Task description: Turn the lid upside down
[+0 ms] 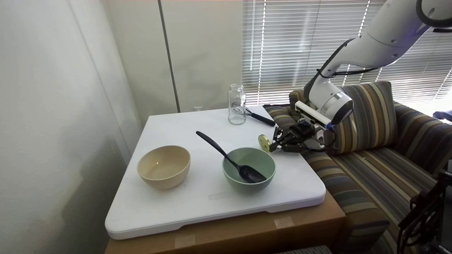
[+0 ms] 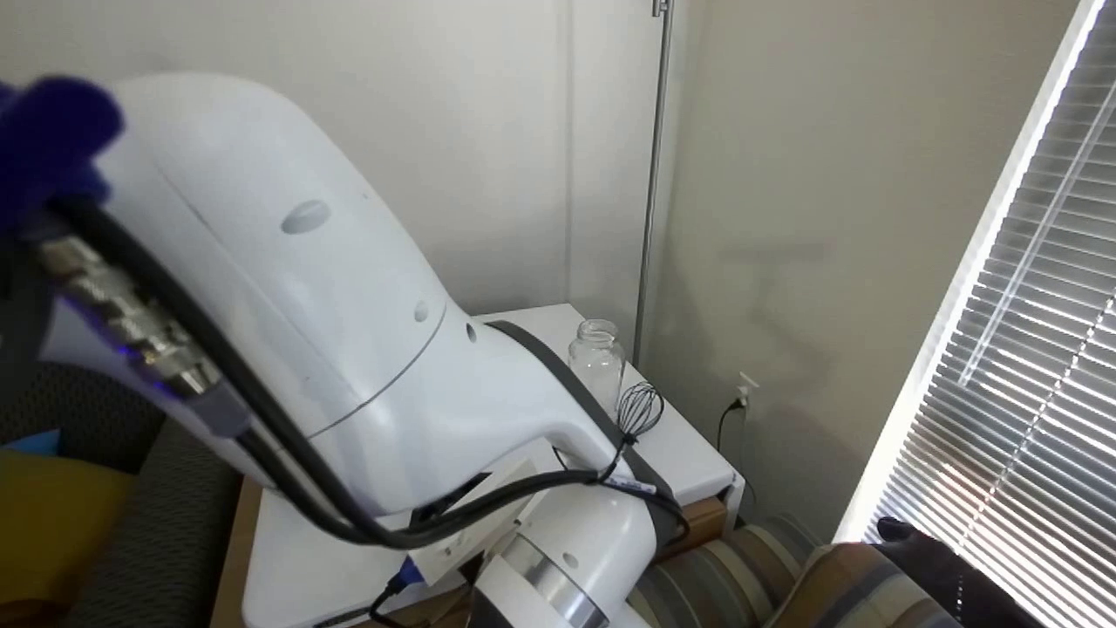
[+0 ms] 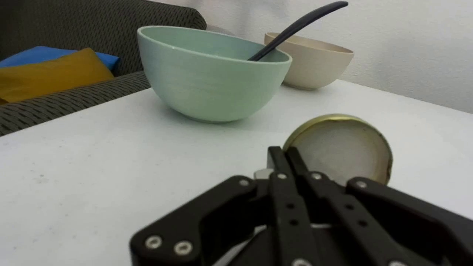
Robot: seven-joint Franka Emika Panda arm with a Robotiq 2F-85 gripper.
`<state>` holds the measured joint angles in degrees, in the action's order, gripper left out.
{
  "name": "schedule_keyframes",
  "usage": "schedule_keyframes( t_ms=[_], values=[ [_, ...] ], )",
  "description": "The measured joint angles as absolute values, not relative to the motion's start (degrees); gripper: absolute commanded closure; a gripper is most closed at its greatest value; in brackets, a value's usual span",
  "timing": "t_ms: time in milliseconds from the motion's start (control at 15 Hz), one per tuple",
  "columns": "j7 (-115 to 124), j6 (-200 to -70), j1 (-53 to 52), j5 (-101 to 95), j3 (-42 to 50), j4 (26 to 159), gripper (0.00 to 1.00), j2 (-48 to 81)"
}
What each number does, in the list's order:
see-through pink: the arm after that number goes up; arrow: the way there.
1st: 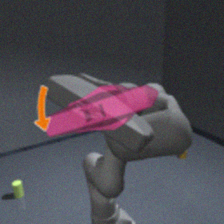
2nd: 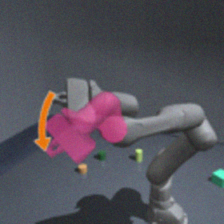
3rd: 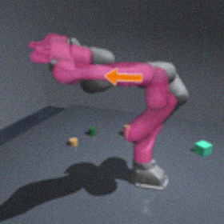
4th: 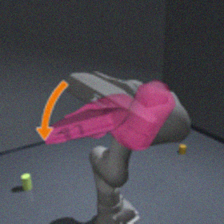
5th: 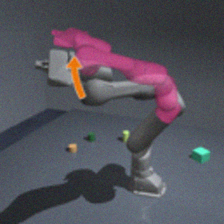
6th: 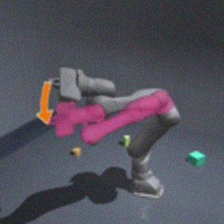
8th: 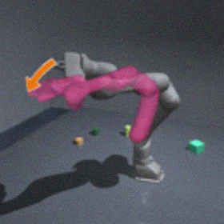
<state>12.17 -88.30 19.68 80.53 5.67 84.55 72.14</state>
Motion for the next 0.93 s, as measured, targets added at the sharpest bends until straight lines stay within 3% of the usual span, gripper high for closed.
schedule_keyframes(
  t_ms=[67,133,267,333,400,600,867,933],
  values=[
    [12.31,-88.05,19.69,80.54,5.67,84.09,0.8,72.44],
    [12.52,-88.05,19.69,80.54,5.67,83.8,0.65,72.62],
    [12.93,-88.06,19.7,80.54,5.67,83.38,0.59,72.79],
    [13.07,-88.07,19.71,80.54,5.67,83.21,0.65,72.83],
    [13.14,-88.09,19.72,80.54,5.68,83.03,0.79,72.89],
    [13.16,-88.16,19.87,80.56,5.73,82.67,0.98,73.02],
    [13.16,-88.26,20.33,81.03,5.97,82.4,1.0,73.08],
    [13.16,-88.28,20.48,81.27,6.04,82.38,0.8,73.09]
  ],
)
